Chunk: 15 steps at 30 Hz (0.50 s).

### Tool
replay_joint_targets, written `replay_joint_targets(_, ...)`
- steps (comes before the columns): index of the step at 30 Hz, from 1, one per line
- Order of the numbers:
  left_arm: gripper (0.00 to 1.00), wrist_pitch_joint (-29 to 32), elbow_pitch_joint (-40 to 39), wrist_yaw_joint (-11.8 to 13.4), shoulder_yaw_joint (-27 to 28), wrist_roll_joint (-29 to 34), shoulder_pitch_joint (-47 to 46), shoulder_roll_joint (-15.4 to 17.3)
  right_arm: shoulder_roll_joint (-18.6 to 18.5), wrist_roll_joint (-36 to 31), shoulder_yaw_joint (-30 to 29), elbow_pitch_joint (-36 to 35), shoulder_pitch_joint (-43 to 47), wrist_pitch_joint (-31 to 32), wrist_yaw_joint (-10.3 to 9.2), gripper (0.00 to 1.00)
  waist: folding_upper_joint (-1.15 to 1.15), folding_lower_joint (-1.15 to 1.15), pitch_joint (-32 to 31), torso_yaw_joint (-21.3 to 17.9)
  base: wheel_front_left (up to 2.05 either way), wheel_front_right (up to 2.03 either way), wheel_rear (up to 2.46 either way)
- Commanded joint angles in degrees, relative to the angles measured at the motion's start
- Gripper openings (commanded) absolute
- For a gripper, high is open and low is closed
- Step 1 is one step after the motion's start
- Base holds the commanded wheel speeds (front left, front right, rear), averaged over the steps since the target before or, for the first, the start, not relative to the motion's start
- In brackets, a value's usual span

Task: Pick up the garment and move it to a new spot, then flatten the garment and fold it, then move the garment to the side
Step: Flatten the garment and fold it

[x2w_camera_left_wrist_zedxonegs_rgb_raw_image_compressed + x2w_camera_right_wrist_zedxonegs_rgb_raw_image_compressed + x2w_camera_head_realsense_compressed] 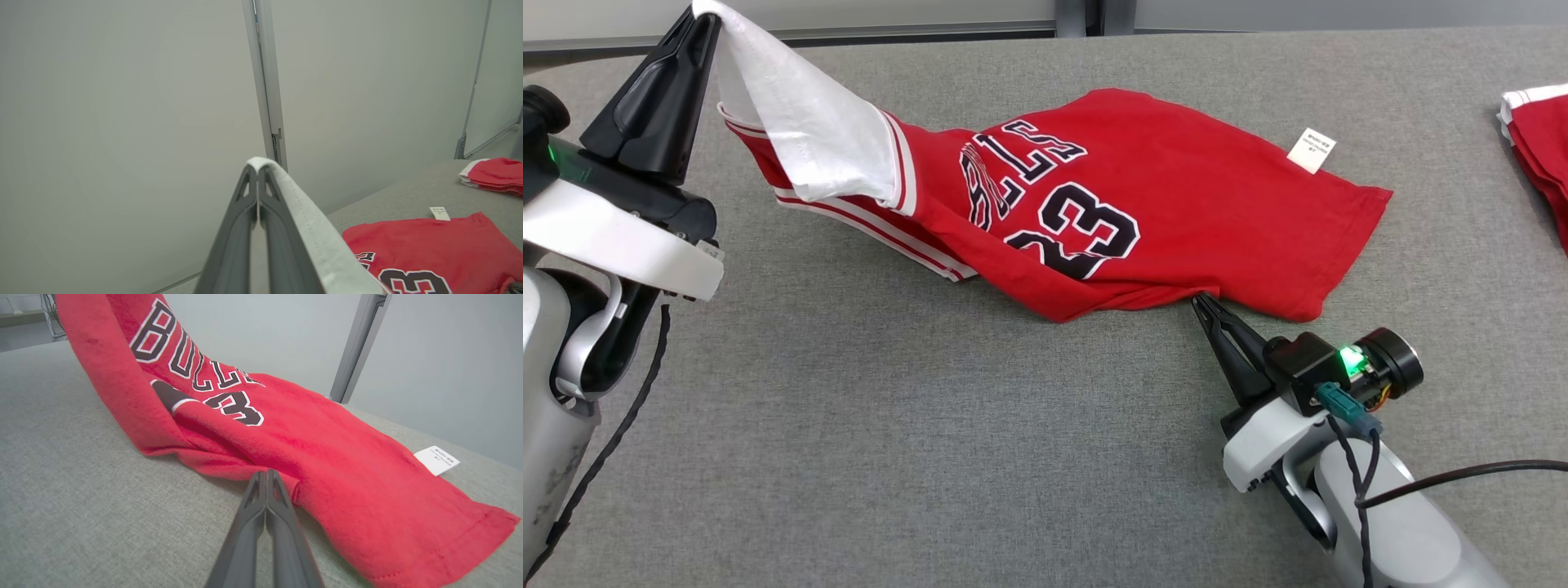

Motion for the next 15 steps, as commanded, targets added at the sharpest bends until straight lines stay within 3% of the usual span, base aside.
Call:
replay_joint_targets(1, 0.0, -0.3, 0.1, 0.3, 0.2, -0.4, 0.5, 0.2, -0.2, -0.4, -0.2, -0.2, 0.7, 0.0, -0.05, 0.0, 0.0, 0.0, -0.1, -0.1, 0.0, 0.0, 0.0)
replay_joint_targets(5, 0.0, -0.4, 0.0, 0.4, 0.2, -0.6, 0.8, 0.3, 0.4, 0.7, -0.7, 1.0, 1.5, 0.0, -0.05, 0.0, 0.0, 0.0, -0.1, -0.3, 0.0, 0.0, 0.0)
replay_joint_targets(6, 0.0, -0.4, 0.0, 0.4, 0.1, -0.6, 0.8, 0.3, 0.7, 1.1, -0.8, 1.5, 1.7, 0.0, -0.05, 0.09, 0.0, 0.0, 0.0, -0.3, 0.0, 0.0, 0.0)
replay_joint_targets(9, 0.0, -0.4, -0.2, 0.4, 0.0, -0.6, 0.7, 0.4, 0.8, 2.1, -0.3, 2.5, 1.4, 0.0, -0.05, 1.0, 0.0, 0.0, 0.2, -0.2, 0.0, 0.0, 0.0)
replay_joint_targets(15, 0.0, -0.5, -0.4, 0.7, -0.1, -0.2, 0.8, 1.0, 1.8, 9.7, -0.2, 1.1, 2.3, -0.1, -0.05, 1.0, 0.0, 0.0, 0.7, -0.1, 0.0, 0.0, 0.0)
